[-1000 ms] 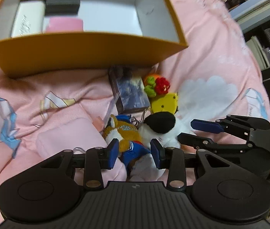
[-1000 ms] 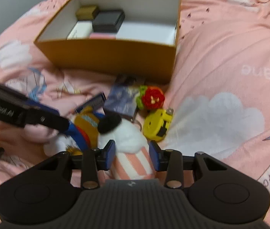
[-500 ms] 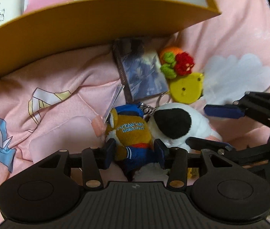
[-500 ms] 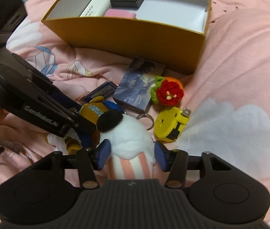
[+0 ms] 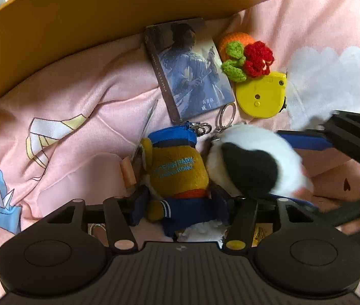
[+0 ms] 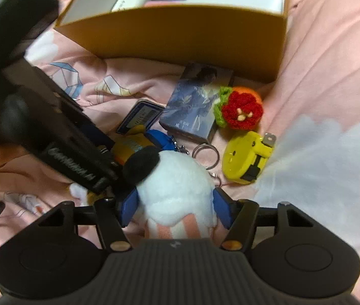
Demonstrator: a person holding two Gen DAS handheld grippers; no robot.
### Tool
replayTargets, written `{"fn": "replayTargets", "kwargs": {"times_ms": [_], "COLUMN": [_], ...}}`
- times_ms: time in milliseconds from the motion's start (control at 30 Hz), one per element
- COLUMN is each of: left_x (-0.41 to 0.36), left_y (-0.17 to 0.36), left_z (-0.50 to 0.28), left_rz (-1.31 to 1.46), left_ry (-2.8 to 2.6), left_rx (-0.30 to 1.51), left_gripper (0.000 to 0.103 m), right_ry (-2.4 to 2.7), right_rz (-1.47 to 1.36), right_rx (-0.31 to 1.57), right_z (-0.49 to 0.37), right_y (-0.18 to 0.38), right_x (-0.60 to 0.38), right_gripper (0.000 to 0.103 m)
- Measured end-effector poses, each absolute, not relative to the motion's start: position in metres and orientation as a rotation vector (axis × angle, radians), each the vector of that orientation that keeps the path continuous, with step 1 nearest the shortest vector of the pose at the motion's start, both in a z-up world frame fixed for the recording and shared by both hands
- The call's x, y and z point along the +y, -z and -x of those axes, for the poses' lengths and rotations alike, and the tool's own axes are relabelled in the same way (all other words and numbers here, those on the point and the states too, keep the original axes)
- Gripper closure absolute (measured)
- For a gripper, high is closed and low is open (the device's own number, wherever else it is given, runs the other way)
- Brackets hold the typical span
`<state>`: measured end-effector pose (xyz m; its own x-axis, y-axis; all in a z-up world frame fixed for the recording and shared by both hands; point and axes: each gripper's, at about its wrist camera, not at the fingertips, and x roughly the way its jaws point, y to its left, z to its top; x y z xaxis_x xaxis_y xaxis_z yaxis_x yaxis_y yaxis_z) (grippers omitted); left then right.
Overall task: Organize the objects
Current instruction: 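Grasp the orange plush keychain with the left tool while the right tool grasps the white plush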
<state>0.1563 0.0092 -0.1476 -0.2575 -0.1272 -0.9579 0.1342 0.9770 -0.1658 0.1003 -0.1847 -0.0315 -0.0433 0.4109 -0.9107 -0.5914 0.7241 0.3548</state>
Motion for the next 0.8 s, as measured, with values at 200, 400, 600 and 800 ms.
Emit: {"fn": "replayTargets", "kwargs": {"times_ms": [200, 400, 600, 800], "left_x": [0.005, 0.008, 0.026, 0.050], "left_y": [0.159, 0.147, 0.120, 0.089], "left_z": [-0.145, -0.125, -0.090, -0.058], "left_rz": [-0.052, -0.050, 0.019, 0.101], "left_ry": [0.251, 0.252, 0.314, 0.325], "left_rx": [1.815, 1.713, 1.519, 1.316], "left_gripper": [0.031, 0.042, 0.046, 0.047], "right_ry": [-0.747, -0.704, -0.683, -0.664], "right_rz": [0.180, 0.109, 0.077, -0.052], "right_rx": [1.313, 1.320, 1.296, 1.235], "right_z": [-0.098, -0.106, -0.099, -0.098], "right_y": [-0.003, -0.008, -0.010, -0.023], "right_x": [-0.211, -0.228, -0.225, -0.231], "right_gripper": [0.046, 0.051, 0.052, 0.053]}}
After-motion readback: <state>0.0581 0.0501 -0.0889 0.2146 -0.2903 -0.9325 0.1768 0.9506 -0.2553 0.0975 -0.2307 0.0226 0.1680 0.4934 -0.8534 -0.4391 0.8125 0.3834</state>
